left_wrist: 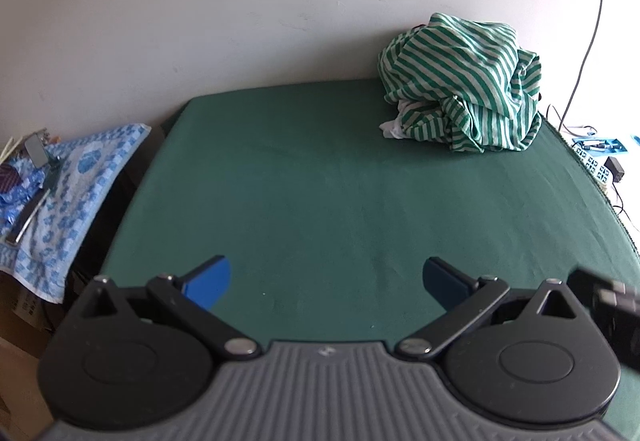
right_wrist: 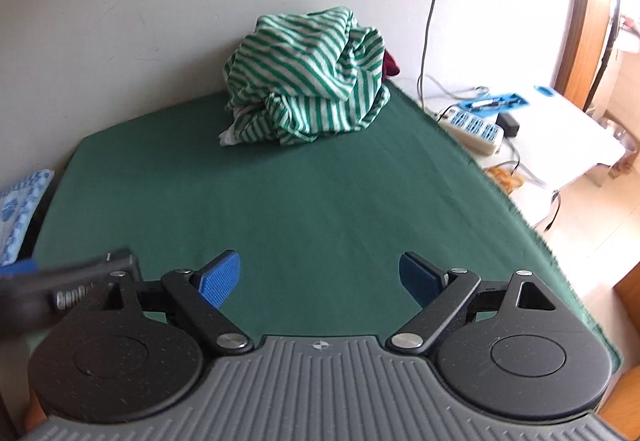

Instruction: Fold clothes

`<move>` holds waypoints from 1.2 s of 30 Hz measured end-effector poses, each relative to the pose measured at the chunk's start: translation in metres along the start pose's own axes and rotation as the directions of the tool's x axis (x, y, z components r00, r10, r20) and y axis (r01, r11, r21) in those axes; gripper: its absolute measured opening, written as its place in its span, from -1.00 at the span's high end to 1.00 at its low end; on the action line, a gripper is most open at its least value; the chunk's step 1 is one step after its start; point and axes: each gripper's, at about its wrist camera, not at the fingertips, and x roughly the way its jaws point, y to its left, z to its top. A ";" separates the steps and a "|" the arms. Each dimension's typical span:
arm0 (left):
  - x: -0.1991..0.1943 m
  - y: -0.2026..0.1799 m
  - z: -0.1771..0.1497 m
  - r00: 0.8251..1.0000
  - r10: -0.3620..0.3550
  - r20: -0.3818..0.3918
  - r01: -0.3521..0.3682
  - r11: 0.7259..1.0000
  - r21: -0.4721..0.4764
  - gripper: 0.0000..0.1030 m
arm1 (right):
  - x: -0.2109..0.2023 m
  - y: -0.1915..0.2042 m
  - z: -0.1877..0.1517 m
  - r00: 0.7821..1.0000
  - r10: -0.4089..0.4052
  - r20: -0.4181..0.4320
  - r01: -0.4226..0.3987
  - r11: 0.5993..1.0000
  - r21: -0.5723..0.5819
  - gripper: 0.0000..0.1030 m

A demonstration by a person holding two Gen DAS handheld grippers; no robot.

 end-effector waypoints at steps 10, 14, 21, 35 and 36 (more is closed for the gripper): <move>0.000 0.006 0.001 1.000 0.014 -0.016 -0.014 1.000 -0.019 -0.99 | 0.000 0.013 0.008 1.000 0.023 0.012 -0.023 0.999 -0.034 -0.73; 0.000 0.005 0.000 1.000 0.017 -0.012 -0.017 1.000 -0.015 -0.99 | 0.002 0.015 0.009 1.000 0.011 0.008 -0.011 0.999 -0.037 -0.73; 0.003 0.008 0.001 1.000 0.009 -0.017 -0.010 1.000 -0.017 -0.99 | 0.005 0.020 0.011 1.000 -0.018 -0.002 0.018 0.999 -0.048 -0.73; 0.002 -0.001 0.007 1.000 0.027 0.000 -0.027 0.999 0.023 -0.99 | 0.005 0.017 0.014 0.999 -0.038 0.019 0.038 0.999 -0.039 -0.74; 0.002 -0.001 0.007 1.000 0.028 -0.001 -0.028 0.999 0.024 -0.99 | 0.005 0.016 0.014 0.999 -0.039 0.021 0.039 0.999 -0.038 -0.74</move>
